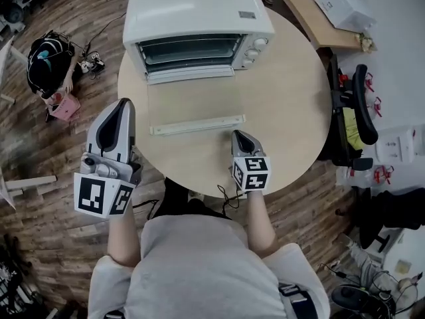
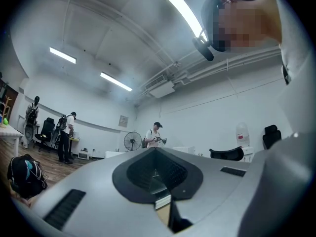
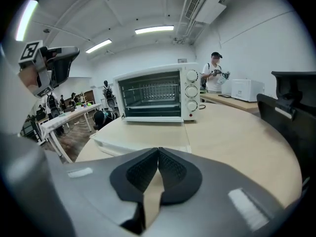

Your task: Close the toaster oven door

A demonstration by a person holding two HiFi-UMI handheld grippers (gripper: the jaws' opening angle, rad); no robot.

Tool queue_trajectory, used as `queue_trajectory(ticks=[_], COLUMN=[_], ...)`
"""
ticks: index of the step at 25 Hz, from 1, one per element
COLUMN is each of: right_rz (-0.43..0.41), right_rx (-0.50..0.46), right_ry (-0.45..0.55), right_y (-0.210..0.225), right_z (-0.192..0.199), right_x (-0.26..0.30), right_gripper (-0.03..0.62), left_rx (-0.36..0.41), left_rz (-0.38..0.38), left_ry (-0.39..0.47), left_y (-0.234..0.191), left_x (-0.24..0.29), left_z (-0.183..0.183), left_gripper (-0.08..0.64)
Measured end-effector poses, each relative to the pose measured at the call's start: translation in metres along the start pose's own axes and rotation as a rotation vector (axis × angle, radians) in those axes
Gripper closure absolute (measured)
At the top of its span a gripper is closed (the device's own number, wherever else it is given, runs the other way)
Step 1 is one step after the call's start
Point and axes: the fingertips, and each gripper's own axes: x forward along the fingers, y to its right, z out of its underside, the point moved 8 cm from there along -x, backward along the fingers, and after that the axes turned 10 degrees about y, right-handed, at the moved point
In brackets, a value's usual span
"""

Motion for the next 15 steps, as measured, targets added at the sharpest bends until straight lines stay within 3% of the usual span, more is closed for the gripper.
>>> queue_trajectory(ticks=[7, 15], right_rz=[0.03, 0.073], right_rx=[0.061, 0.059], right_ry=[-0.087, -0.098], right_y=[0.018, 0.032], right_z=[0.031, 0.041], right_x=[0.022, 0.043], right_gripper=[0.531, 0.471], left_rx=[0.007, 0.022], left_rz=[-0.012, -0.045], left_ry=[-0.025, -0.046], left_y=[-0.013, -0.031], left_x=[0.002, -0.003], left_z=[0.004, 0.005], left_gripper=[0.554, 0.554])
